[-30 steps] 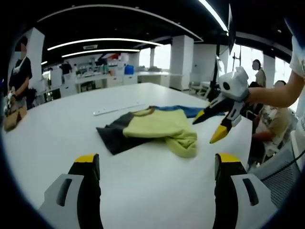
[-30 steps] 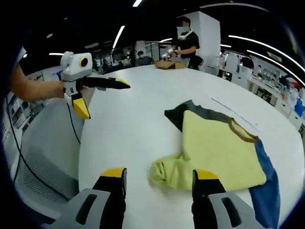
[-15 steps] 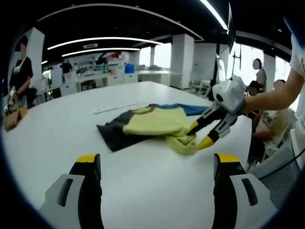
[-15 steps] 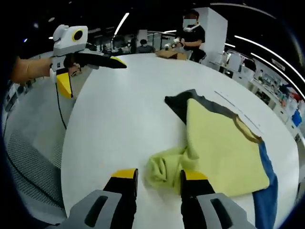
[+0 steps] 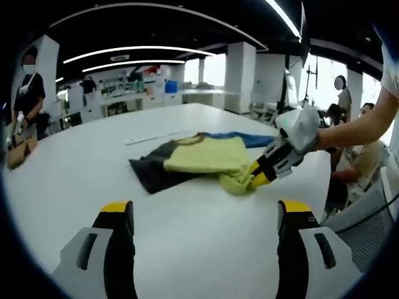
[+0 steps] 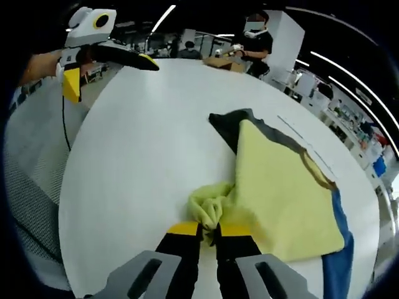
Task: Fold the garment on the visible template until the final outline fits inside the template.
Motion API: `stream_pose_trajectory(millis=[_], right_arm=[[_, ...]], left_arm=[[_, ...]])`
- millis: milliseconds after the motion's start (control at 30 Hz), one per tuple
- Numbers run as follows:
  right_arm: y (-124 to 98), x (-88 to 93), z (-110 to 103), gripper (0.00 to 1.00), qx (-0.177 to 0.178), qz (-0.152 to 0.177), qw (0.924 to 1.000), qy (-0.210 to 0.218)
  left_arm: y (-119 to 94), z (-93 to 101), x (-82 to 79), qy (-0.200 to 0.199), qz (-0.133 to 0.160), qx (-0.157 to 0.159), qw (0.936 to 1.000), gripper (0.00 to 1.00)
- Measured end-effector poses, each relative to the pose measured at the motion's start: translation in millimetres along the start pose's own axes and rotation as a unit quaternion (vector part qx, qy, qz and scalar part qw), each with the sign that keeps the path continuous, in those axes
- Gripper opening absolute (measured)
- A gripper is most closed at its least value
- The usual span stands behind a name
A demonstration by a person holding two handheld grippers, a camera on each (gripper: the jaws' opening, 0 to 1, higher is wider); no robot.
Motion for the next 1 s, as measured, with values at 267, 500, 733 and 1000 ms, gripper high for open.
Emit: stream_pose_trajectory(millis=[267, 500, 733, 1000], right_arm=[[-21, -7.8, 11, 0.02, 0.0, 0.019, 0.9997, 0.015], [-45, -22.7, 34, 0.02, 0.021, 0.038, 0.9991, 0.0], [-57, -35.2, 73, 0.01, 0.061, 0.038, 0.9974, -0.008], [-50, -47.2, 112, 0.01, 0.098, 0.024, 0.9948, -0.013]], left_arm=[[0, -0.7, 0.3, -0.002, -0.002, 0.001, 1.0, 0.91], [1, 0.0, -0.3, -0.003, -0.002, 0.005, 1.0, 0.9], [4, -1.8, 0.0, -0.006, -0.005, 0.006, 1.0, 0.9], [7, -2.5, 1.2, -0.01, -0.005, 0.008, 0.9999, 0.88]])
Point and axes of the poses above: the point that each gripper's makers call its tool centre point, and the gripper's own axes: y roughly forward along the fingers, z roughly to its right, x roughly out of its underside, the point moved 9 cm from there along -y, roughly backward along the fingers, and after that the axes turned 11 degrees about -y, right-handed, at the moved point
